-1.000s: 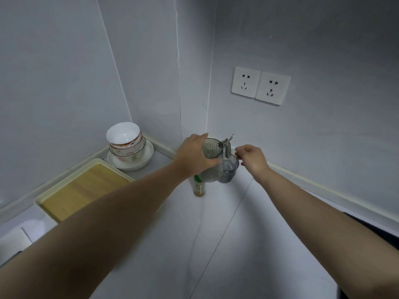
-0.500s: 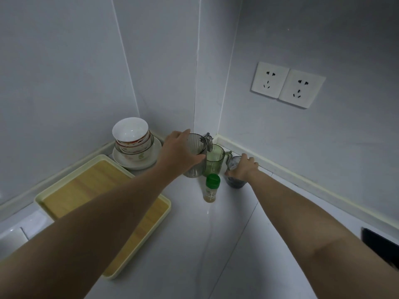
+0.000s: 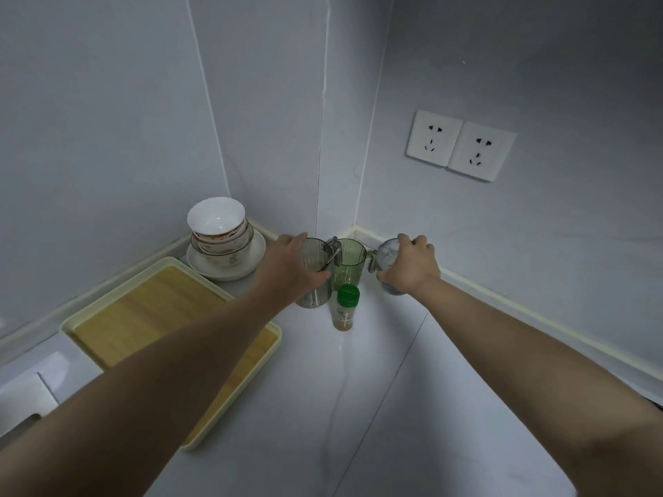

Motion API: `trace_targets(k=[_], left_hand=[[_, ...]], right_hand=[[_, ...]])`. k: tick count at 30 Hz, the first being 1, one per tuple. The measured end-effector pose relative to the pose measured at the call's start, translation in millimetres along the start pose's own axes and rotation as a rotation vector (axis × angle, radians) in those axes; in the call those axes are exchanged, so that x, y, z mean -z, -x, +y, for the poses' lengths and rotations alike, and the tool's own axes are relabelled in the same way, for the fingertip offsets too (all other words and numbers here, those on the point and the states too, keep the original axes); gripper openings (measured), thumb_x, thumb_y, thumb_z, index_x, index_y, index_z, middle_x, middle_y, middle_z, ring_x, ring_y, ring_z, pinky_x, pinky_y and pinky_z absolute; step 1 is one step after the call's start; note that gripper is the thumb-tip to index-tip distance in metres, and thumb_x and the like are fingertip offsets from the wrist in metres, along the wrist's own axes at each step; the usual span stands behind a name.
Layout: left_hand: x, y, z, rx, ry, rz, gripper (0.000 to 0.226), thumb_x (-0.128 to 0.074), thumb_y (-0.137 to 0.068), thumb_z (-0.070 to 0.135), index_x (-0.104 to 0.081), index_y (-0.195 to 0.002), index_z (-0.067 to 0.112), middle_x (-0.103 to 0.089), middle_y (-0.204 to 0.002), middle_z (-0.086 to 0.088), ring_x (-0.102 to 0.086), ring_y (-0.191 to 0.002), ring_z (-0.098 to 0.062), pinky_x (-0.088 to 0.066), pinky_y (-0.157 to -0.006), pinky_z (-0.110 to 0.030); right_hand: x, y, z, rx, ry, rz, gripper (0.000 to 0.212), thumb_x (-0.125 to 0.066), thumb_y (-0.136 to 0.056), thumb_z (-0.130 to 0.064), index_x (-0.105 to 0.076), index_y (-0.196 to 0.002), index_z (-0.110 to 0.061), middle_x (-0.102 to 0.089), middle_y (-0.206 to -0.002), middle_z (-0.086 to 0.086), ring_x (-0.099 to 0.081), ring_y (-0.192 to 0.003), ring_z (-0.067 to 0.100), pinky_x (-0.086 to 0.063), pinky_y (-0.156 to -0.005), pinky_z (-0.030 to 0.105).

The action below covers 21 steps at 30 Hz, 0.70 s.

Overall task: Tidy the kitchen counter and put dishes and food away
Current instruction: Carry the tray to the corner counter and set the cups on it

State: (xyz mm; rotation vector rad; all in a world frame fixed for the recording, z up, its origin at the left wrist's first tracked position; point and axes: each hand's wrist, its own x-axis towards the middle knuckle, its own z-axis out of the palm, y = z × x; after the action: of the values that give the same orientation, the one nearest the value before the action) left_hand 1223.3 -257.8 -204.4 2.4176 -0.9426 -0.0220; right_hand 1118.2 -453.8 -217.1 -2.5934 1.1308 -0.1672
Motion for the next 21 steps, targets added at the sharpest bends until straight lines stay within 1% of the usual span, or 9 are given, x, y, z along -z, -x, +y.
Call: trace_targets(k=[2,4,6,8,11,14,17,19,21], left_hand=[[4.3,5.5,-1.4,0.004,-0.01,0.009,0.087,-0.072,-0.075,0.046,-0.033,-0.145,0.013,-0.042,-0.141,-0.008,-0.041,-0.127,-0.024,-0.036,-0.102,-0.033],[8.5,9.8,-5.4,0.016,-0.006,0.017,0.087,-0.072,-0.075,0.047,-0.033,-0.145,0.013,-0.042,-0.141,-0.008,-0.04,-0.128,-0.024,-0.036,-0.103,-0.033],[10.3,11.4,-9.1,0.028,-0.003,0.033,0.086,-0.072,-0.074,0.048,-0.035,-0.144,0.014,-0.044,-0.139,-0.008,-0.042,-0.127,-0.025,-0.037,-0.102,-0.035],[19.5,21.4,-19.5,0.042,-0.001,0.067,0.084,-0.074,-0.072,0.047,-0.039,-0.141,0.014,-0.047,-0.137,-0.008,-0.043,-0.125,-0.025,-0.037,-0.102,-0.036],[31.7,32.5,-41.4,0.06,0.015,0.085,0.081,-0.076,-0.069,0.043,-0.045,-0.138,0.014,-0.051,-0.133,-0.008,-0.045,-0.123,-0.026,-0.038,-0.101,-0.036],[43.8,44.5,-69.8,0.085,0.022,0.103,0.077,-0.076,-0.069,0.044,-0.047,-0.134,0.015,-0.052,-0.13,-0.008,-0.049,-0.119,-0.029,-0.045,-0.095,-0.04],[53.3,59.3,-100.9,0.179,-0.021,0.088,0.076,-0.072,-0.074,0.051,-0.043,-0.136,0.019,-0.05,-0.131,-0.007,-0.052,-0.114,-0.028,-0.05,-0.088,-0.039],[57.5,67.2,-120.9,0.241,-0.05,0.066,0.077,-0.07,-0.074,0.055,-0.041,-0.137,0.022,-0.049,-0.132,-0.007,-0.055,-0.11,-0.028,-0.051,-0.081,-0.037],[62.7,73.1,-142.0,0.312,-0.045,0.041,0.073,-0.071,-0.074,0.052,-0.042,-0.134,0.022,-0.049,-0.129,-0.007,-0.055,-0.106,-0.028,-0.049,-0.076,-0.035]], right_hand=[[10.7,10.6,-7.9,0.098,-0.038,0.067,0.086,-0.074,-0.069,-0.038,-0.031,-0.141,-0.017,-0.035,-0.131,0.011,-0.034,-0.121,0.03,-0.041,-0.096,0.037],[19.8,19.8,-18.1,0.192,-0.065,0.128,0.087,-0.074,-0.069,-0.035,-0.031,-0.143,-0.017,-0.036,-0.131,0.012,-0.034,-0.121,0.03,-0.041,-0.095,0.037],[27.5,24.6,-26.6,0.256,-0.088,0.148,0.088,-0.075,-0.069,-0.031,-0.03,-0.144,-0.017,-0.035,-0.133,0.011,-0.033,-0.122,0.03,-0.041,-0.096,0.036],[31.7,33.9,-44.2,0.327,-0.108,0.143,0.091,-0.075,-0.069,-0.031,-0.029,-0.145,-0.017,-0.033,-0.135,0.011,-0.032,-0.125,0.029,-0.04,-0.1,0.035],[29.8,41.7,-70.1,0.383,-0.126,0.098,0.095,-0.076,-0.069,-0.035,-0.026,-0.147,-0.017,-0.033,-0.136,0.01,-0.032,-0.127,0.028,-0.038,-0.104,0.034],[17.1,50.3,-95.3,0.428,-0.129,0.032,0.096,-0.076,-0.069,-0.039,-0.025,-0.148,-0.017,-0.033,-0.136,0.009,-0.033,-0.127,0.027,-0.038,-0.105,0.034],[-3.1,58.3,-121.0,0.448,-0.157,-0.05,0.095,-0.074,-0.07,-0.042,-0.025,-0.148,-0.019,-0.033,-0.137,0.008,-0.034,-0.128,0.026,-0.038,-0.105,0.033],[-17.3,61.9,-136.1,0.453,-0.16,-0.104,0.095,-0.074,-0.069,-0.045,-0.026,-0.147,-0.019,-0.034,-0.136,0.008,-0.037,-0.128,0.026,-0.039,-0.105,0.035],[-32.2,65.2,-153.3,0.478,-0.144,-0.16,0.096,-0.075,-0.067,-0.047,-0.029,-0.146,-0.019,-0.036,-0.135,0.007,-0.04,-0.126,0.026,-0.042,-0.103,0.038]])
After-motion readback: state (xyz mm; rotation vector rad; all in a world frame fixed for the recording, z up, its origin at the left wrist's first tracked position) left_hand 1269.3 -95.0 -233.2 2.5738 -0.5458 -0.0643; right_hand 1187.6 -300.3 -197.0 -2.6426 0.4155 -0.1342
